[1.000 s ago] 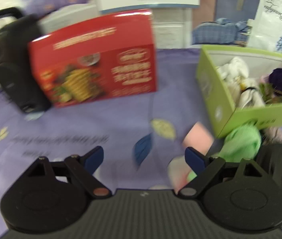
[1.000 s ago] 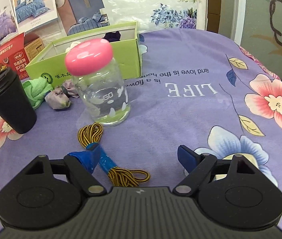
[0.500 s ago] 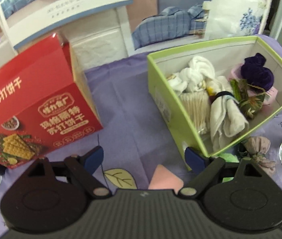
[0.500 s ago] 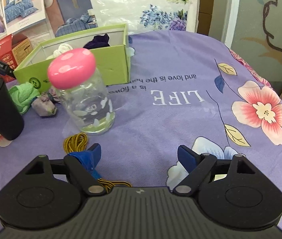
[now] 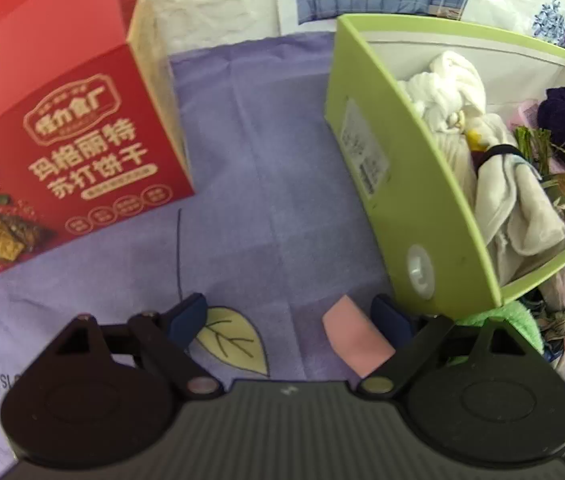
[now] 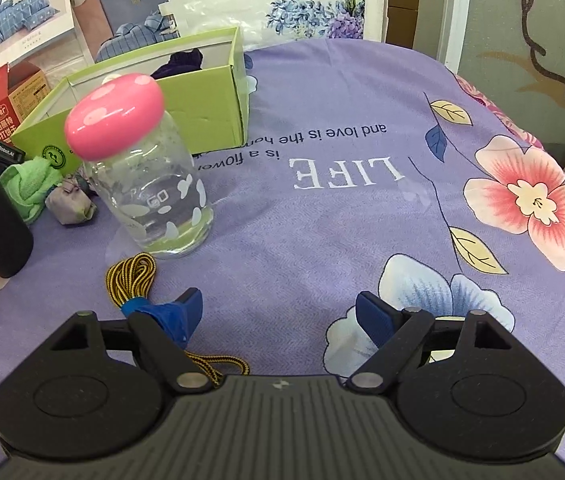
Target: Organize soft objects
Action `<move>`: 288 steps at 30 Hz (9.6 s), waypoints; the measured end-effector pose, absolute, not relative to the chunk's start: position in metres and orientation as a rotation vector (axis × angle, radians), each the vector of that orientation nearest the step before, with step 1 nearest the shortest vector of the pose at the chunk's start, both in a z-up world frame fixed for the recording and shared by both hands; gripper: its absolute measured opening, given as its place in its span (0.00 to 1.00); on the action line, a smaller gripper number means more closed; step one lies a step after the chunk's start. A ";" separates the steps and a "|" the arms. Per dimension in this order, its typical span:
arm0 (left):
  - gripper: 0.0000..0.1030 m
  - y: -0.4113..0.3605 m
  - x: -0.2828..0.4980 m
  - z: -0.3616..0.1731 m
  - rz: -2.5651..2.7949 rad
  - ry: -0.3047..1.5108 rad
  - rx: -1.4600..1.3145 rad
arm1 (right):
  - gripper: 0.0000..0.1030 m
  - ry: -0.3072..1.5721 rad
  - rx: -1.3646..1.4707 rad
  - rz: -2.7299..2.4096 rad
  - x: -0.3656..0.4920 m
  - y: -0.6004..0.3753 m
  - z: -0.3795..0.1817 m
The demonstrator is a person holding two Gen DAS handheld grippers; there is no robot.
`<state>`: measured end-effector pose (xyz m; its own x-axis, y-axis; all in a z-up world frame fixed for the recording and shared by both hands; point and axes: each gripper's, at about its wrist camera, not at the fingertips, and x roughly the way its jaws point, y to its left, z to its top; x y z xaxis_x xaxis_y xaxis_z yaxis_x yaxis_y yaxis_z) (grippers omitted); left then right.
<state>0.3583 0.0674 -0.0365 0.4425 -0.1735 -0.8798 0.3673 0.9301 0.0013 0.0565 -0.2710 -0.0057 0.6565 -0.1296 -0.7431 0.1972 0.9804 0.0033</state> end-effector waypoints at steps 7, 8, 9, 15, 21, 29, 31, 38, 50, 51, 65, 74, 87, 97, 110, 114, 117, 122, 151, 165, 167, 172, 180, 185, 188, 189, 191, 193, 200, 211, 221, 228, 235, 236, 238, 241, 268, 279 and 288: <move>0.89 0.095 0.335 -0.035 -0.299 1.038 0.137 | 0.68 0.826 0.083 -0.172 0.053 -0.268 -0.003; 0.89 0.101 0.331 -0.035 -0.290 1.040 0.122 | 0.68 0.825 0.083 -0.173 0.052 -0.268 -0.003; 0.89 0.104 0.329 -0.035 -0.278 1.039 0.110 | 0.68 0.823 0.083 -0.175 0.050 -0.268 -0.002; 0.89 0.125 0.318 -0.010 -0.250 0.999 -0.018 | 0.68 0.811 0.079 -0.180 0.046 -0.267 0.002; 0.89 0.092 0.324 -0.019 -0.277 1.027 0.018 | 0.68 0.806 0.078 -0.180 0.046 -0.265 0.003; 0.89 0.067 0.339 -0.044 -0.242 1.039 0.120 | 0.68 0.838 0.109 -0.145 0.047 -0.261 -0.010; 0.89 0.066 0.333 -0.046 -0.235 1.037 0.133 | 0.68 0.830 0.121 -0.115 0.045 -0.259 -0.011; 0.74 0.066 0.326 -0.041 -0.219 1.093 0.083 | 0.68 0.842 0.124 -0.074 0.049 -0.255 -0.016; 0.66 0.062 0.324 -0.036 -0.222 1.138 0.067 | 0.69 0.800 0.114 0.086 0.050 -0.244 -0.009; 0.66 0.062 0.324 -0.037 -0.219 1.137 0.064 | 0.69 0.812 0.088 0.114 0.051 -0.239 -0.010; 0.83 0.062 0.324 -0.045 -0.233 1.097 0.091 | 0.72 0.844 -0.117 0.172 0.073 -0.219 -0.039; 0.50 0.075 0.320 -0.038 -0.250 1.080 0.084 | 0.67 0.819 -0.118 0.136 0.067 -0.217 -0.040; 0.36 0.122 0.280 0.013 -0.167 1.015 -0.022 | 0.00 0.669 -0.069 0.119 0.027 -0.210 0.007; 0.36 0.156 0.240 0.021 -0.138 1.006 -0.031 | 0.03 0.668 -0.146 0.121 0.019 -0.207 -0.003; 0.36 0.141 0.249 -0.035 -0.138 1.080 -0.015 | 0.41 0.884 -0.206 0.138 0.076 -0.210 -0.028; 0.36 0.141 0.249 -0.036 -0.144 1.072 -0.013 | 0.53 0.901 -0.180 0.133 0.082 -0.214 -0.029; 0.36 0.140 0.248 -0.036 -0.146 1.065 -0.006 | 0.54 0.907 -0.202 0.121 0.082 -0.212 -0.030; 0.36 0.139 0.248 -0.036 -0.149 1.061 0.002 | 0.25 0.869 -0.285 0.165 0.074 -0.196 -0.033; 0.36 0.081 0.275 0.114 -0.247 0.841 0.046 | 0.00 0.404 -0.157 0.299 0.148 -0.210 0.167; 0.36 -0.070 0.364 0.068 -0.351 0.937 0.166 | 0.00 0.706 -0.100 0.399 0.304 -0.214 0.085; 0.38 -0.074 0.372 0.057 -0.330 0.950 0.197 | 0.07 0.749 -0.086 0.439 0.316 -0.209 0.075; 0.67 -0.066 0.383 0.042 -0.335 0.995 0.187 | 0.12 0.767 -0.051 0.399 0.326 -0.211 0.062; 0.67 -0.061 0.368 0.052 -0.317 0.965 0.197 | 0.21 0.734 -0.020 0.336 0.315 -0.229 0.069; 0.67 -0.056 0.332 0.075 -0.328 0.905 0.203 | 0.26 0.698 -0.021 0.317 0.292 -0.231 0.083; 0.67 -0.051 0.304 0.091 -0.334 0.869 0.203 | 0.28 0.666 -0.025 0.303 0.270 -0.233 0.095; 0.68 -0.048 0.295 0.096 -0.337 0.860 0.198 | 0.29 0.654 -0.022 0.300 0.262 -0.233 0.100; 0.68 -0.044 0.276 0.105 -0.344 0.845 0.185 | 0.30 0.629 -0.020 0.294 0.244 -0.233 0.111; 0.68 -0.040 0.256 0.113 -0.347 0.827 0.183 | 0.31 0.604 -0.021 0.291 0.225 -0.232 0.122; 0.70 -0.025 0.188 0.133 -0.338 0.774 0.174 | 0.34 0.521 -0.060 0.297 0.156 -0.216 0.150; 0.72 0.039 0.099 0.111 -0.276 0.763 0.059 | 0.38 0.474 -0.051 0.282 0.046 -0.196 0.116; 0.73 0.109 0.068 0.011 -0.119 0.960 -0.074 | 0.39 0.735 0.117 0.330 0.018 -0.172 -0.004; 0.73 0.141 0.101 -0.012 -0.048 0.990 -0.099 | 0.39 0.794 -0.055 0.567 0.073 -0.150 0.015; 0.73 0.154 0.140 -0.025 -0.005 1.009 -0.108 | 0.41 0.802 -0.168 0.581 0.149 -0.146 0.034; 0.73 0.155 0.145 -0.027 -0.007 1.016 -0.117 | 0.40 0.811 -0.175 0.564 0.157 -0.143 0.034; 0.73 0.159 0.154 -0.033 -0.004 1.026 -0.132 | 0.41 0.822 -0.172 0.544 0.164 -0.140 0.032; 0.73 0.163 0.163 -0.040 -0.024 1.029 -0.138 | 0.41 0.803 -0.119 0.491 0.162 -0.140 0.027; 0.73 0.193 0.150 -0.020 -0.176 0.908 -0.125 | 0.47 0.946 0.007 -0.062 0.221 -0.113 -0.044; 0.73 0.174 0.149 -0.005 -0.153 0.895 -0.067 | 0.53 0.964 -0.063 0.126 0.132 -0.113 -0.041; 0.73 0.153 0.150 -0.011 -0.130 0.929 -0.012 | 0.54 0.994 -0.124 0.247 0.044 -0.139 -0.031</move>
